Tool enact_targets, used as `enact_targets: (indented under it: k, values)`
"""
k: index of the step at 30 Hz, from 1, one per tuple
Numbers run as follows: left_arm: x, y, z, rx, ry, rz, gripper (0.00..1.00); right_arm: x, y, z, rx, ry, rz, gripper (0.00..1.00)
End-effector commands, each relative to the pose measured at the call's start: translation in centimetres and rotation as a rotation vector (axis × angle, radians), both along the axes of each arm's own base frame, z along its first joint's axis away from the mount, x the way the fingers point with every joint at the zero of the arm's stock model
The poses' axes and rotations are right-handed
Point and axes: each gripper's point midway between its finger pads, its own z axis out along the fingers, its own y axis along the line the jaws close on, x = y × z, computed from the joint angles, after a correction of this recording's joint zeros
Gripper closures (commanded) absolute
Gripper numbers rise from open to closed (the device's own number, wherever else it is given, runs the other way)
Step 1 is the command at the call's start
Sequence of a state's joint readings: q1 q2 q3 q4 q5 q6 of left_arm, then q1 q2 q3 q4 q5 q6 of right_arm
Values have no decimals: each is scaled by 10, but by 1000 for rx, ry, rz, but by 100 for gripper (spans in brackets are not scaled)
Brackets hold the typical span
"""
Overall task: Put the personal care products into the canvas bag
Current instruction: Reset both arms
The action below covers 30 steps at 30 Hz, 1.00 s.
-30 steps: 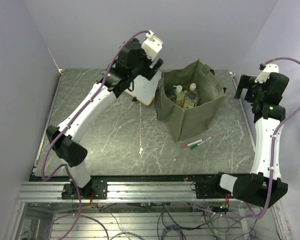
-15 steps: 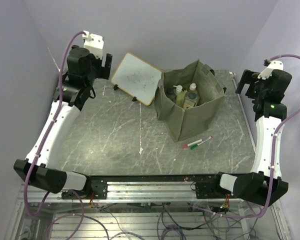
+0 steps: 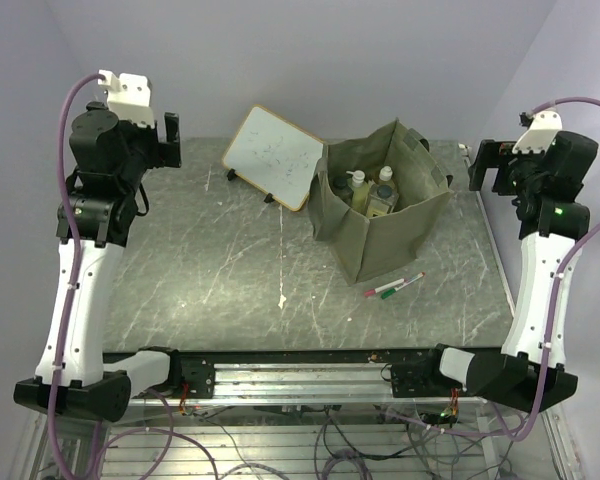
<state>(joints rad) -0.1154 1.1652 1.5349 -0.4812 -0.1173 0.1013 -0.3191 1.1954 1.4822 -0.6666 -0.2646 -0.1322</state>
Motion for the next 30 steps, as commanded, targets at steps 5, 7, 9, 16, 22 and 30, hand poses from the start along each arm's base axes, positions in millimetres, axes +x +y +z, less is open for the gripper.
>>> enact_targets:
  k: [5,7,9,16,22,30]
  values:
    - [-42,-7,-5,-40,60,-50,0,-32,8,12,-44,-5,18,0]
    - [-55,-3,-3,-43,20,-39,1,-44,11,26,-65,-64,12,0]
    - [-64,0,-7,-39,6,-28,0,-58,15,43,-83,-128,4,0]
    - [-64,-20,-31,-48,17,-156,0,-82,26,42,-129,-203,28,0]
    - [-47,-18,-35,-36,-10,-148,0,-84,15,21,-137,-199,-34,0]
    - [-67,1,-37,11,16,-67,1,-85,3,12,-87,-163,-133,0]
